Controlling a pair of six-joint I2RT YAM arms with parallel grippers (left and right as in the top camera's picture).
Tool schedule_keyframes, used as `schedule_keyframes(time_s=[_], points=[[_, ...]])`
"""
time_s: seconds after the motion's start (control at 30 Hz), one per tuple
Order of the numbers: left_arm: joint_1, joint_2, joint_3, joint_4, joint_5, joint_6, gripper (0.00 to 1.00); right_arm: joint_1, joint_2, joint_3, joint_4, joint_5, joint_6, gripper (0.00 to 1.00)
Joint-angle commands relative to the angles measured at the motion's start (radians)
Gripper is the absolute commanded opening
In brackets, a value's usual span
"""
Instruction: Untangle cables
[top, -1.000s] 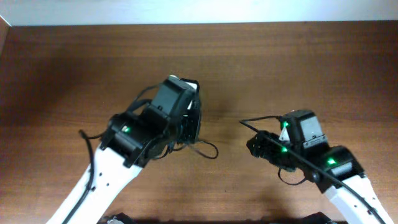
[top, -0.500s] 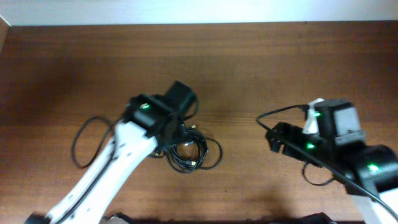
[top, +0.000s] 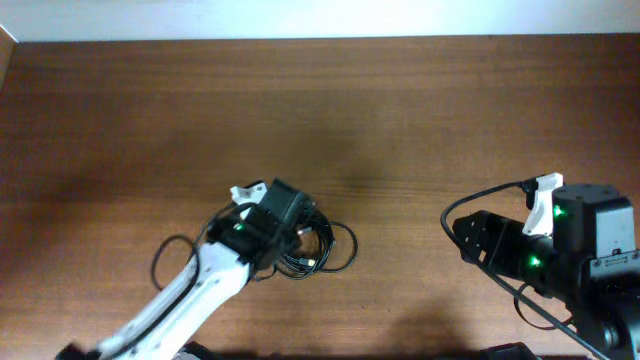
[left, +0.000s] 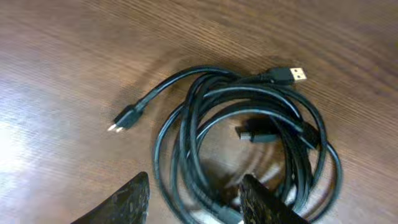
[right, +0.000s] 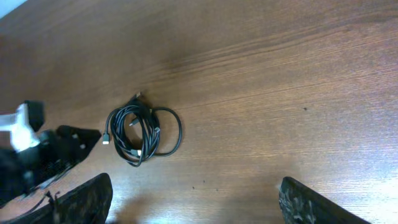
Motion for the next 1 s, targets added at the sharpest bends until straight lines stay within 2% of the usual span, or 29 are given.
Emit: schedule_keyframes(time_s=[0.0,0.1,0.43,0.53,0.73,0.97], points=[[-0.002,0.159,-0.008,0.07,-0.042,0.034,0.44,-0.008,-0.002,0.012,-0.006,0.009,-0.011,0.85],[-0.002,0.225,-0.008,0.114,-0.062,0.034,0.37,-0.008,-0.002,0.012,-0.008,0.009,-0.011,0.85],[-0.002,0.23,-0.01,0.14,-0.079,0.025,0.28,-0.008,-0.002,0.012,-0.018,0.009,-0.011,0.85],[-0.002,0.23,-0.031,0.141,-0.095,-0.036,0.28,-0.008,-0.002,0.012,-0.018,0.009,-0.011,0.85],[-0.002,0.23,-0.062,0.218,-0.093,-0.039,0.28,-0.008,-0.002,0.012,-0.018,0.01,-0.011,0.86],[-0.002,0.23,-0.071,0.219,-0.093,-0.039,0.19,-0.008,-0.002,0.012,-0.018,0.01,-0.011,0.86]])
